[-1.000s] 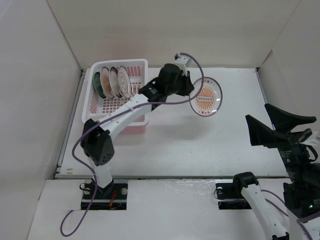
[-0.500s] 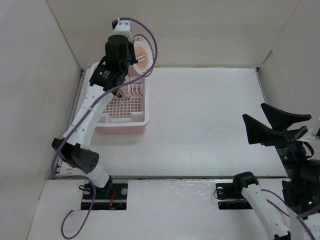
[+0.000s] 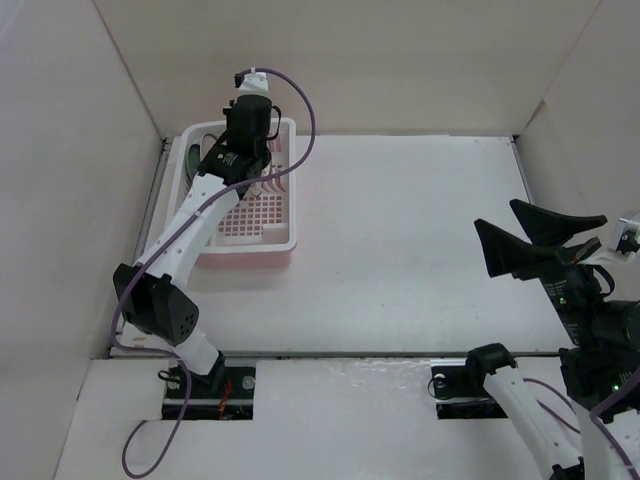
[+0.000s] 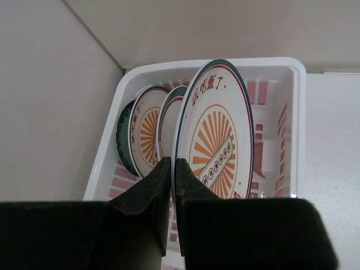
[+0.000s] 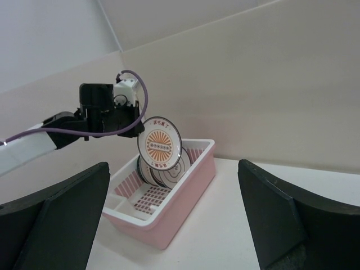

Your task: Load the plates into the dish rack

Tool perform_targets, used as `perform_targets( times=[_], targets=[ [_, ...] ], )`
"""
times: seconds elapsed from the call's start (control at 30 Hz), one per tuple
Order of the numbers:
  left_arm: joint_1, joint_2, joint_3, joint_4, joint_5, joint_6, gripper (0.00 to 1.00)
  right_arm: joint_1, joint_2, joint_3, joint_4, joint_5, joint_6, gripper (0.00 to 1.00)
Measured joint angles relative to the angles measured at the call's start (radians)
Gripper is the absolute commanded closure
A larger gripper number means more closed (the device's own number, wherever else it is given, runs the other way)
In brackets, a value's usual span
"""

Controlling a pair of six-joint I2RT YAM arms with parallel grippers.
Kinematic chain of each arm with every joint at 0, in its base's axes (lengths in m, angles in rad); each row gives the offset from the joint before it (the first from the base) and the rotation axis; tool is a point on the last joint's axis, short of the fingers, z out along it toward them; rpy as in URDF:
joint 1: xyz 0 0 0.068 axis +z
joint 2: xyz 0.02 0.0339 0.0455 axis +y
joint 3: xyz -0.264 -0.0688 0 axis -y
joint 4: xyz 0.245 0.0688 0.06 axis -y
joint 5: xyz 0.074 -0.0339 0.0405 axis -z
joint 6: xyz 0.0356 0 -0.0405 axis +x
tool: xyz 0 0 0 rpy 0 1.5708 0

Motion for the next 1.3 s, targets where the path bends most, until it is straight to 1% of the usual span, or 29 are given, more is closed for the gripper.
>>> perform_targets(
  times=[0.13, 0.27, 0.5, 0.67, 0.93, 1.3],
  targets=[
    [0.002, 0.032, -0.02, 0.039, -0.049, 0.031, 1.0, 0.0, 0.005, 0.0, 0.0, -0.003, 0.0, 0.0],
    [0.002, 0.053, -0.05, 0.092, -0.07, 0.076, 1.0, 0.0, 0.018, 0.0, 0.001, -0.011, 0.0, 0.0],
    [0.002, 0.09, -0.107, 0.208, -0.049, 0.148, 1.0, 0.001, 0.031, 0.0, 0.0, -0.018, 0.0, 0.0],
    [0.003, 0.142, -0.121, 0.268, -0.037, 0.187, 1.0, 0.011, 0.035, 0.0, 0.001, -0.02, -0.003, 0.0],
    [0.022, 0.214, -0.122, 0.293, -0.028, 0.215, 1.0, 0.012, 0.046, 0.0, 0.002, -0.02, -0.004, 0.0],
    [0.029, 0.225, -0.125, 0.315, -0.007, 0.198, 1.0, 0.012, 0.047, 0.0, 0.002, -0.02, -0.004, 0.0]
  ],
)
